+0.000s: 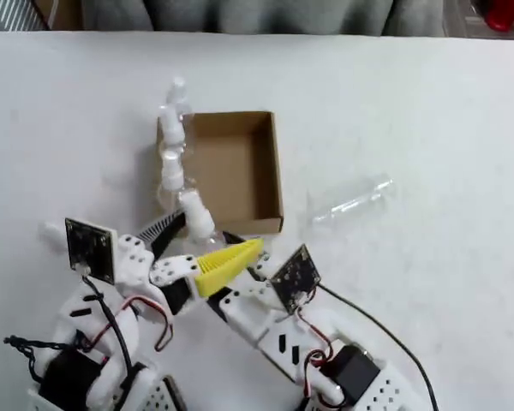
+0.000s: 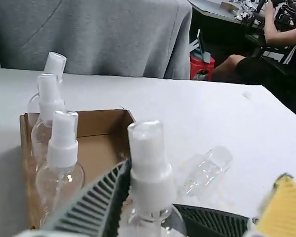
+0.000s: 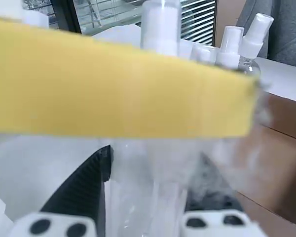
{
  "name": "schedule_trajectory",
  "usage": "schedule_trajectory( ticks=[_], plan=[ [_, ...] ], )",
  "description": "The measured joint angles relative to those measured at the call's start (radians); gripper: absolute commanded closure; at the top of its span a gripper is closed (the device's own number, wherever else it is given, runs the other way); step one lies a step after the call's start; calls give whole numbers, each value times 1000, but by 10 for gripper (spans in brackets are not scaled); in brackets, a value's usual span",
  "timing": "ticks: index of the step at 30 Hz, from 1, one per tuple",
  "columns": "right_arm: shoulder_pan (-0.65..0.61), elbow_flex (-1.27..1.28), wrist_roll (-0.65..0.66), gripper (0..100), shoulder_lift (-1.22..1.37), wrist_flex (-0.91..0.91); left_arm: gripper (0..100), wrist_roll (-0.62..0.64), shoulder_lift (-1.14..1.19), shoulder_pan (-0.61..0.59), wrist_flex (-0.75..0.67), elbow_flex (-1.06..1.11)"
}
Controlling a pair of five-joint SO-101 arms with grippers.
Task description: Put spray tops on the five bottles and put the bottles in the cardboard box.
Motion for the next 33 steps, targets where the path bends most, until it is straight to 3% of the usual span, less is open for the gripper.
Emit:
schedule_trajectory(
  ticks=[4, 13, 20, 23, 28, 31, 33],
  plan=[
    [0, -2, 0, 982, 0, 0, 585, -31, 0, -41, 29, -6],
    [0, -2, 0, 982, 0, 0, 588, -100, -5, -48, 301, -224],
    [0, -2, 0, 982, 0, 0, 594, -117, -6, -48, 428, -359],
    [0, -2, 0, 982, 0, 0, 683, -117, -6, -48, 474, -417],
    [54, -2, 0, 982, 0, 0, 987, -117, -6, -48, 528, -473],
    [94, -2, 0, 982, 0, -25, 944, -117, -6, -48, 528, -482],
    [121, -2, 0, 982, 0, -57, 970, -117, -6, -48, 528, -482]
  ],
)
